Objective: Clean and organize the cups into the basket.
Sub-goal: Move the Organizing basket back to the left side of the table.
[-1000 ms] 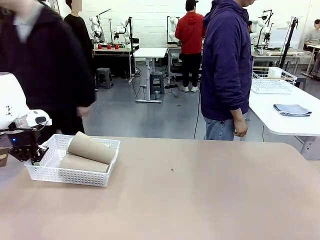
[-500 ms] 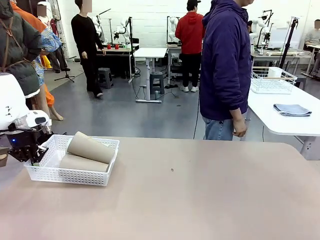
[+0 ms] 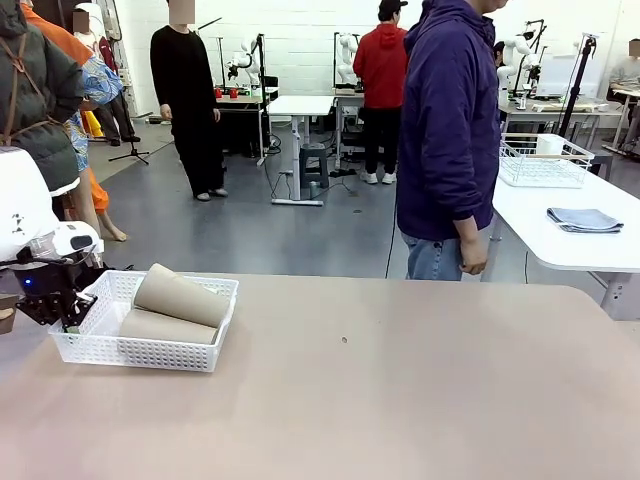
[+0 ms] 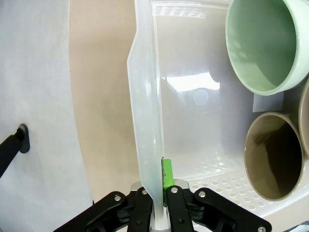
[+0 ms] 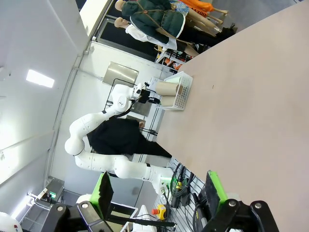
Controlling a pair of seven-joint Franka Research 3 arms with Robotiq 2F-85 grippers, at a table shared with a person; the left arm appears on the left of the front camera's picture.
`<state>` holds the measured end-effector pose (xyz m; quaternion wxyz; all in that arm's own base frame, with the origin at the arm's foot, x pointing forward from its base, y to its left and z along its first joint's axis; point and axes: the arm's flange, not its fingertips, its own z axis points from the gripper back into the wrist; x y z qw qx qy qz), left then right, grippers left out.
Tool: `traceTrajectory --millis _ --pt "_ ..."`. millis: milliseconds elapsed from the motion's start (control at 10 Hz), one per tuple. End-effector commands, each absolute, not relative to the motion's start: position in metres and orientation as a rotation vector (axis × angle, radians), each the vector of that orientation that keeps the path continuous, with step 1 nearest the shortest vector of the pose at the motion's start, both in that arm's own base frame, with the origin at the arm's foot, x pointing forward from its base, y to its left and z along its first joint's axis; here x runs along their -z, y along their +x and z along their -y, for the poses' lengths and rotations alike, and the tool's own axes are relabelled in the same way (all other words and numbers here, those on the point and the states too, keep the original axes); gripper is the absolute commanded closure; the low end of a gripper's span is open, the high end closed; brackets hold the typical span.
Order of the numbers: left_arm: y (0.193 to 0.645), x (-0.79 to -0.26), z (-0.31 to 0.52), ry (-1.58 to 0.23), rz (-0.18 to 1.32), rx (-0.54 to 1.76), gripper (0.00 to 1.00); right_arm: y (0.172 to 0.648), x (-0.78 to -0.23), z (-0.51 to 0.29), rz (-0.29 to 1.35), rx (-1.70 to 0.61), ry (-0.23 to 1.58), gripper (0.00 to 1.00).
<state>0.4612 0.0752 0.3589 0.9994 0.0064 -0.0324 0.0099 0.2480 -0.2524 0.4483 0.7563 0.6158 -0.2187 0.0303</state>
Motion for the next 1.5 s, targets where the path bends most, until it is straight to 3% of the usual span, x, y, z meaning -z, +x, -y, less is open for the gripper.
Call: traceTrajectory --millis 0,100,200,500,600,1200,1400 --pt "0.459 -0.358 -0.075 0.030 0.097 0.021 0.36 0.245 -0.448 0.250 0.462 -0.072 1.345 0.00" --pt "0.459 -0.359 -0.075 0.035 0.099 0.024 0.03 0.245 -0.448 0.250 0.462 -0.072 1.345 0.00" --pt "0.457 -0.360 -0.075 0.036 0.110 0.034 0.00 0.245 -0.448 0.250 0.462 -0.072 1.345 0.00" --pt "0.456 -0.362 -0.076 0.037 0.121 0.041 0.04 0.245 -0.448 0.250 0.462 -0.072 1.345 0.00" --pt "0.456 -0.362 -0.076 0.039 0.122 0.042 0.00 0.245 -0.448 0.250 0.462 -0.072 1.345 0.00" --pt "0.455 -0.370 -0.078 0.039 0.132 0.023 0.00 0.245 -0.448 0.250 0.462 -0.072 1.345 0.00" --pt "0.445 -0.400 -0.078 0.083 0.113 -0.041 0.00 0.245 -0.448 0.250 0.462 -0.072 1.345 0.00"
